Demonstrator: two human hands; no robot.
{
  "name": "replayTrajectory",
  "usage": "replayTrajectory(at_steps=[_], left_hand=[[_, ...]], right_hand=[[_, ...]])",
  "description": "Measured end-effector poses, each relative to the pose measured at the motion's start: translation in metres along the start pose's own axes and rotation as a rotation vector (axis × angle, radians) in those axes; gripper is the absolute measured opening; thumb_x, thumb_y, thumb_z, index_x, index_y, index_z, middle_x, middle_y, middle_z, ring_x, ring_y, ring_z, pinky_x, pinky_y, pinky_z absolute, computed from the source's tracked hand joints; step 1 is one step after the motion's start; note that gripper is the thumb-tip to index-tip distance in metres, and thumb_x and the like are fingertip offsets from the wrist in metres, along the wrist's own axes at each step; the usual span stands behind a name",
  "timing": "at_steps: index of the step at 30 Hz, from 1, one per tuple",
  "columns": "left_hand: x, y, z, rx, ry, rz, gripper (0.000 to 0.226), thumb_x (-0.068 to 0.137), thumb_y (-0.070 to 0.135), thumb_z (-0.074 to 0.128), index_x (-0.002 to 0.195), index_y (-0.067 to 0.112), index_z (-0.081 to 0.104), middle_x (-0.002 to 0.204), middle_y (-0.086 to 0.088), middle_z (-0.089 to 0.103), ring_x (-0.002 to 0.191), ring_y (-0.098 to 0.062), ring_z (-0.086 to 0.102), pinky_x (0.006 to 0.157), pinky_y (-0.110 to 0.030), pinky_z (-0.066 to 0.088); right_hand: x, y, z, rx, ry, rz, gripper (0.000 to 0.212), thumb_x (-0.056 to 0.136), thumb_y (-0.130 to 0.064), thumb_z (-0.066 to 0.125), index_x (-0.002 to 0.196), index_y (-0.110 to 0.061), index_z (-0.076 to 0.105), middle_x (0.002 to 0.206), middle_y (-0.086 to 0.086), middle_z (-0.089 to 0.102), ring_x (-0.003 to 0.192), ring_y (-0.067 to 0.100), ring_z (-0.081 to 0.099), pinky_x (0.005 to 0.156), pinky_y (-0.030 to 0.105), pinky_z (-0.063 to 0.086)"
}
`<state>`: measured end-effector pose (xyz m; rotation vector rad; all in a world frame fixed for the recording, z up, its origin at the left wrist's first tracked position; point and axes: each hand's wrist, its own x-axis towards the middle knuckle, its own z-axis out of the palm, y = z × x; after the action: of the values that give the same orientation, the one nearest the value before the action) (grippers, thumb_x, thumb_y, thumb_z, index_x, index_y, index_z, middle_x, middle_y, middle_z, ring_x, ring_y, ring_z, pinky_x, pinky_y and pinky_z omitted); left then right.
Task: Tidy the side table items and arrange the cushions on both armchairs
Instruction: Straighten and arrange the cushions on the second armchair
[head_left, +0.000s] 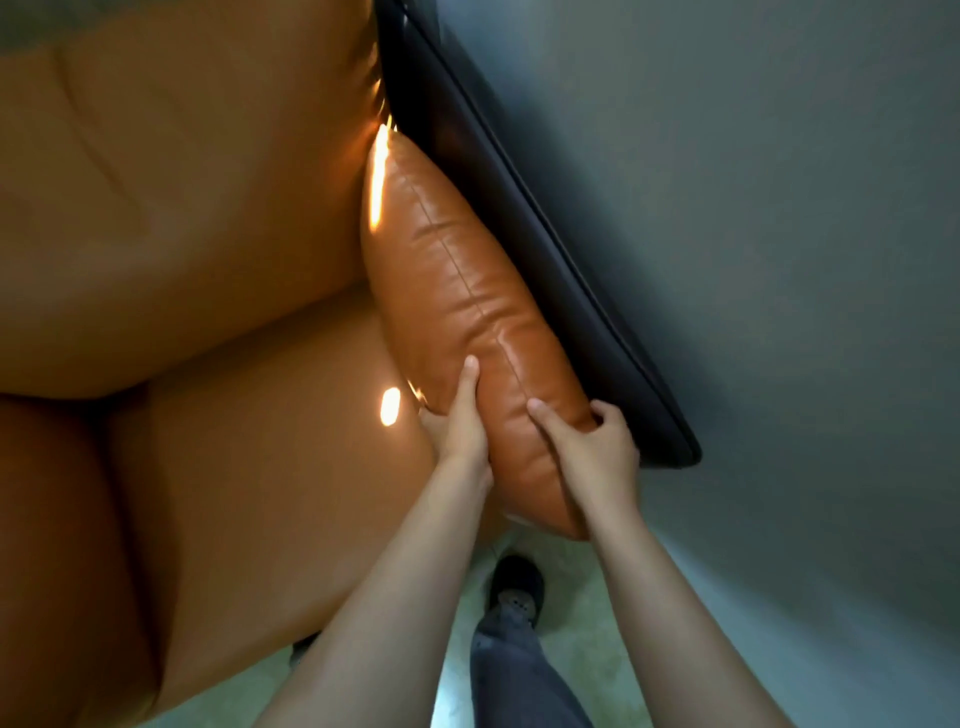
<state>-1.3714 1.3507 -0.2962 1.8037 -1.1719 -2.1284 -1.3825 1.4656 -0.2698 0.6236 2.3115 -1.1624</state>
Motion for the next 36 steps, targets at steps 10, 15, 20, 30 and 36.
replayTrajectory(at_steps=[10, 15, 20, 30, 36], left_hand=[[-0.008, -0.011, -0.014, 0.209, -0.077, 0.011, 0.118, 0.052, 0.079, 0.067, 0.148, 0.031, 0.018, 0.141, 0.0, 0.047, 0.122, -0.024, 0.051, 0.105, -0.048, 0.041], [-0.031, -0.03, -0.022, 0.329, -0.136, 0.176, 0.118, 0.053, 0.068, 0.076, 0.147, 0.043, 0.01, 0.146, 0.004, 0.036, 0.128, -0.019, 0.044, 0.107, -0.043, 0.039], [-0.011, -0.024, -0.011, 0.472, -0.038, 0.176, 0.117, 0.049, 0.074, 0.071, 0.147, 0.04, 0.015, 0.148, -0.001, 0.036, 0.13, -0.027, 0.043, 0.108, -0.048, 0.037], [-0.025, -0.024, -0.047, 0.474, -0.238, 0.161, 0.12, 0.053, 0.08, 0.065, 0.147, 0.044, -0.001, 0.156, 0.002, 0.021, 0.139, -0.024, 0.03, 0.112, -0.05, 0.03], [-0.043, -0.017, -0.108, 0.757, -0.225, 0.307, 0.09, 0.085, 0.064, 0.051, 0.152, 0.03, 0.002, 0.16, 0.001, 0.012, 0.145, -0.022, 0.015, 0.115, -0.041, 0.019]], right_hand=[[-0.007, 0.01, -0.005, -0.343, -0.059, -0.124, 0.083, 0.076, -0.075, 0.046, 0.141, -0.029, 0.027, 0.142, 0.006, 0.041, 0.123, 0.029, 0.046, 0.092, 0.043, 0.046], [-0.037, 0.011, -0.001, -0.538, 0.011, -0.344, 0.077, 0.083, -0.067, 0.042, 0.149, -0.038, 0.013, 0.155, -0.002, 0.021, 0.14, 0.02, 0.023, 0.098, 0.042, 0.043], [-0.014, 0.015, 0.013, -0.557, 0.024, -0.375, 0.065, 0.091, -0.058, 0.039, 0.149, -0.034, 0.021, 0.154, 0.004, 0.026, 0.141, 0.022, 0.023, 0.103, 0.044, 0.04], [-0.033, 0.023, 0.014, -0.603, 0.099, -0.439, 0.069, 0.093, -0.055, 0.039, 0.151, -0.024, 0.018, 0.155, 0.009, 0.025, 0.142, 0.024, 0.023, 0.114, 0.043, 0.024], [-0.086, 0.007, 0.032, -0.754, 0.085, -0.707, 0.065, 0.092, -0.04, 0.048, 0.15, -0.019, 0.024, 0.158, 0.006, 0.019, 0.147, 0.021, 0.009, 0.118, 0.042, 0.0]])
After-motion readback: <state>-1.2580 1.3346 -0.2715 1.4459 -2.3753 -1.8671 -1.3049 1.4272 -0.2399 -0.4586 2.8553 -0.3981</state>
